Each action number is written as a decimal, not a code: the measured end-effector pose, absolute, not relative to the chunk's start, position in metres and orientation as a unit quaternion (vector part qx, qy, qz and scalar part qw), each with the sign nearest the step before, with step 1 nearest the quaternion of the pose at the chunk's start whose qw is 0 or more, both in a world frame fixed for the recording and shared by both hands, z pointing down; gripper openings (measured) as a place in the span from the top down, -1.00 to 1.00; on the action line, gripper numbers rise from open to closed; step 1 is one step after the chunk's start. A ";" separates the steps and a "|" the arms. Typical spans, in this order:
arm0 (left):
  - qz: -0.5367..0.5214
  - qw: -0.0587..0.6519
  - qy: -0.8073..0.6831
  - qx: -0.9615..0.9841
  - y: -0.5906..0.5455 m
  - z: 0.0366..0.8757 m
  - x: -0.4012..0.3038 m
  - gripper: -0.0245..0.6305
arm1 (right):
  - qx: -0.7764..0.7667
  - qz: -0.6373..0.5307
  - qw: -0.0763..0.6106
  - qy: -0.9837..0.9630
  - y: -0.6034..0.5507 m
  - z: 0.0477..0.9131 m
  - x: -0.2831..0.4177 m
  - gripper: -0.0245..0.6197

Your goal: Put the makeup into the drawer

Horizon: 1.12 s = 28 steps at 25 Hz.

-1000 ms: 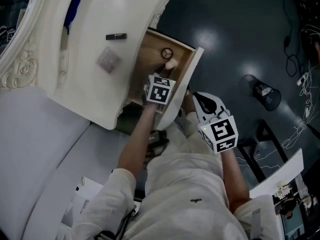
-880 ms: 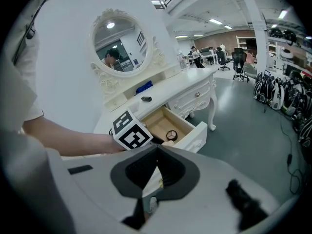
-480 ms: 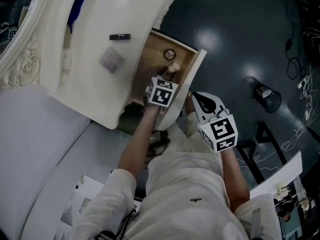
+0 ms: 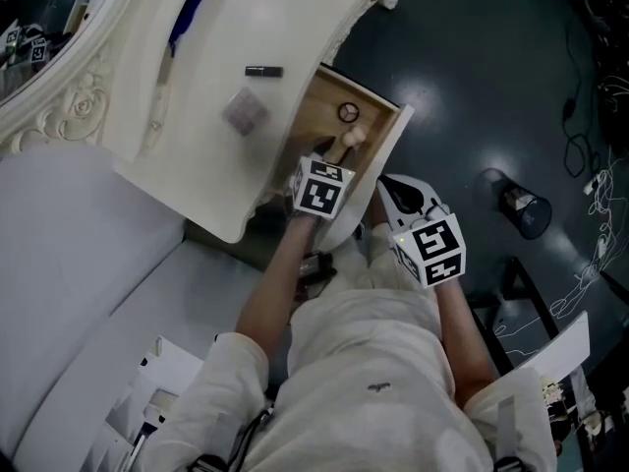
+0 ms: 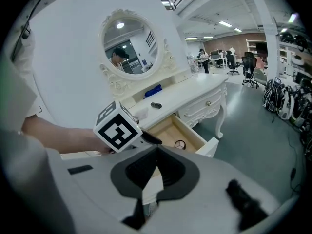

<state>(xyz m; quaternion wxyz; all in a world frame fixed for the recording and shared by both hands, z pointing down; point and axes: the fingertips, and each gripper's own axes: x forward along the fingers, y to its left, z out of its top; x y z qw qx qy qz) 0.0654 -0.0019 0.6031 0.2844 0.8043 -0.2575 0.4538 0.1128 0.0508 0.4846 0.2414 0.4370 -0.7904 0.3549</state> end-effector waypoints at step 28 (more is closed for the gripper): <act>0.366 0.351 -0.398 0.765 0.096 0.453 -0.052 0.89 | 0.333 0.303 0.264 -0.853 0.094 0.411 0.006 0.89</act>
